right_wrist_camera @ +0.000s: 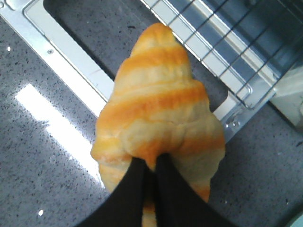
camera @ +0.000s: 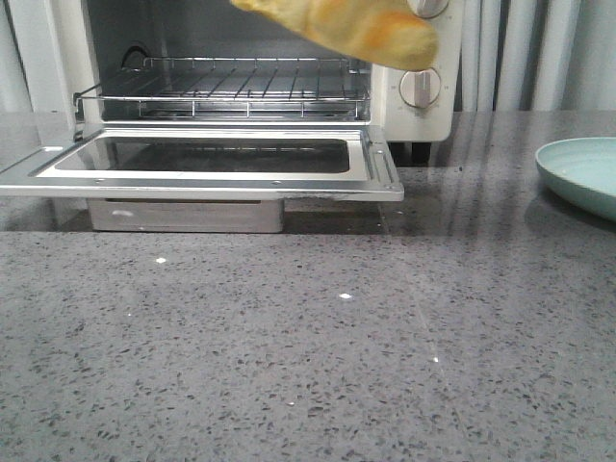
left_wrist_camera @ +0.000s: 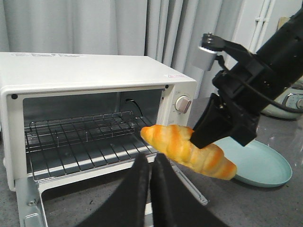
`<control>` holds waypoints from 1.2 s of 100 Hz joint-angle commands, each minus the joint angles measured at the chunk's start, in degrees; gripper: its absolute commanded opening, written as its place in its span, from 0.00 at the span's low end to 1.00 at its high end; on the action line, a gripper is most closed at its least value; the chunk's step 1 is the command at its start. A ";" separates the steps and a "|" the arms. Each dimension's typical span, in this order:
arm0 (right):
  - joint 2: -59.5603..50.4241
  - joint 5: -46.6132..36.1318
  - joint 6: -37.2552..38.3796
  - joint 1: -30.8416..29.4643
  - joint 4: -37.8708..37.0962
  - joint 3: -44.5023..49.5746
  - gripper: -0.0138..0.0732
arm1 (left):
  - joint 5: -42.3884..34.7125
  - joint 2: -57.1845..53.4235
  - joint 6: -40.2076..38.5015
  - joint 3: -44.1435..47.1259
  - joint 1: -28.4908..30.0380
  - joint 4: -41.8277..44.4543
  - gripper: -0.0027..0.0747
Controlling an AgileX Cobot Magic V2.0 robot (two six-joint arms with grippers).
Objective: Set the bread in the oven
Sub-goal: 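Lift the croissant with the right gripper and carry it toward the open oven, then lower the croissant onto the oven rack and open the right gripper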
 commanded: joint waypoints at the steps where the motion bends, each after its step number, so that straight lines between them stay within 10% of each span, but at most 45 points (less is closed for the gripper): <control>1: 0.04 2.96 -0.91 1.10 -3.96 -4.26 0.08 | -4.07 0.20 -0.11 -1.60 0.09 -0.36 0.01; 56: 9.96 -1.90 -0.91 5.49 -22.83 -12.20 0.08 | -3.73 0.20 -0.11 -1.60 0.09 -0.36 0.01; 120: 16.18 -8.61 -2.66 5.04 -23.89 -16.71 0.08 | -3.73 0.20 -0.11 -1.60 0.09 -0.36 0.01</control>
